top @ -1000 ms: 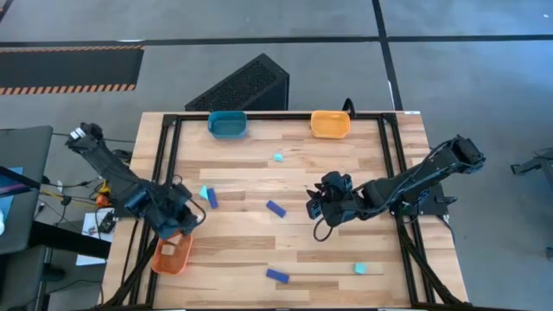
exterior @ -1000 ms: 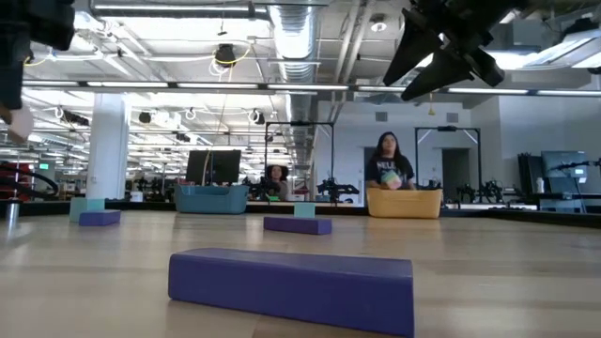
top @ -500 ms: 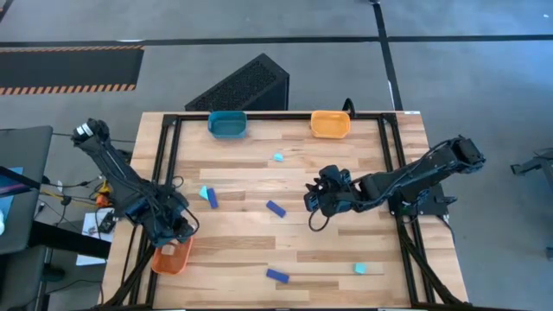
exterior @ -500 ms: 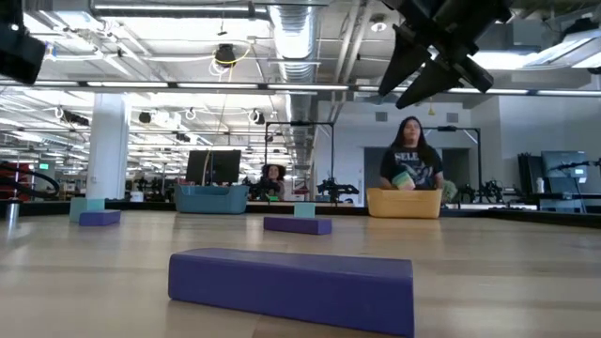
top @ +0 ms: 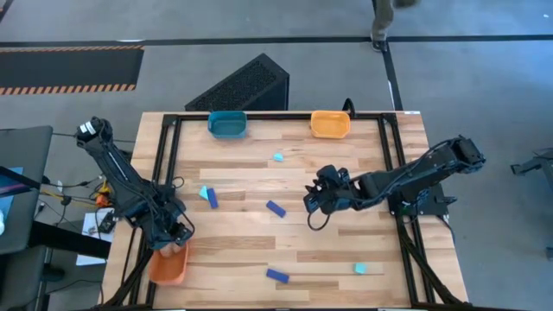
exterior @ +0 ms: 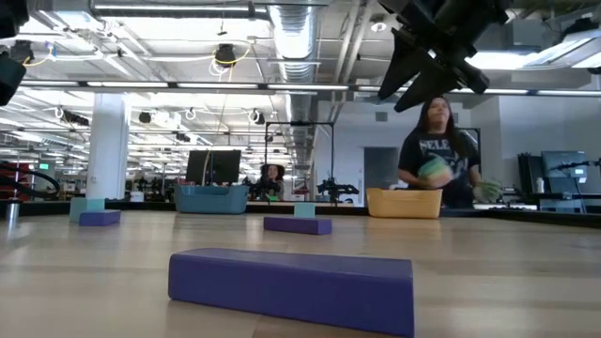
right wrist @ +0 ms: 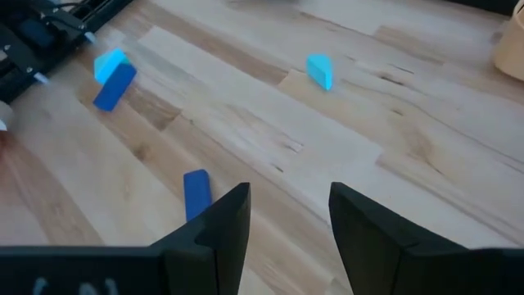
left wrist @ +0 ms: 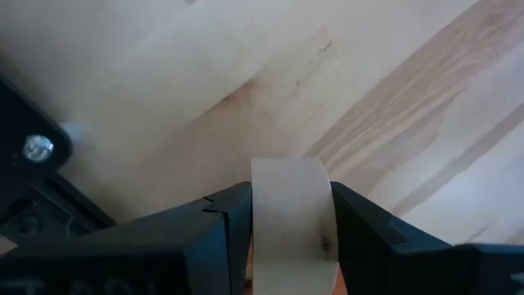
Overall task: Sort & place blocks by color
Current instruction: Put the brown block into the orange bin, then put the top light blue block into the yellow bin
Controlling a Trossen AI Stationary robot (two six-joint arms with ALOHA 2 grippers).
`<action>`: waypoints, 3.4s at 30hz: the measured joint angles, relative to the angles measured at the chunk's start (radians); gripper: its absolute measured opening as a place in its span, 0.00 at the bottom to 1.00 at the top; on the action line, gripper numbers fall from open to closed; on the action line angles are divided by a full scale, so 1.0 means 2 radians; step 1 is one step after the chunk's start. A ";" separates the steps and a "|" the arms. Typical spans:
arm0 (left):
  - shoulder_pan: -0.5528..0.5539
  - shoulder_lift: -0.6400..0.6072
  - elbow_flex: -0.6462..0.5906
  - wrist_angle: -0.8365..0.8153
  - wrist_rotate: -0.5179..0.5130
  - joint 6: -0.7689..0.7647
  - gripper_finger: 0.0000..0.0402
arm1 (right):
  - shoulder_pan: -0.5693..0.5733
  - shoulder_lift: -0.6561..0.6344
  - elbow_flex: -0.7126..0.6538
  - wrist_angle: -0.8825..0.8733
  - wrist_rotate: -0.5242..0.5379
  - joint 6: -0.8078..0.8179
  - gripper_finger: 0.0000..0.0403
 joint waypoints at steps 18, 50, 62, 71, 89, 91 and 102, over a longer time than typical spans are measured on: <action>-0.017 0.001 0.074 0.057 -0.026 0.182 0.29 | -0.006 0.000 0.000 0.014 -0.020 -0.008 0.47; -0.142 0.136 0.075 0.093 0.072 -0.015 0.49 | -0.032 0.000 -0.004 0.027 -0.158 -0.083 0.47; -0.104 0.097 0.121 0.012 -0.031 0.019 0.44 | -0.036 0.000 -0.096 0.191 -0.229 -0.078 0.47; 0.026 0.048 0.127 -0.024 -0.185 0.135 0.40 | -0.087 0.000 -0.115 0.243 -0.258 -0.117 0.47; 0.404 0.046 0.127 0.050 -0.094 0.499 0.38 | -0.229 0.176 0.006 0.290 -0.427 -0.282 0.53; 0.439 0.046 0.127 0.057 -0.063 0.547 0.38 | -0.238 0.198 0.040 0.275 -0.422 -0.287 0.52; 0.682 0.060 0.127 0.184 0.095 0.874 0.38 | -0.286 0.256 0.166 0.093 -0.366 -0.369 0.48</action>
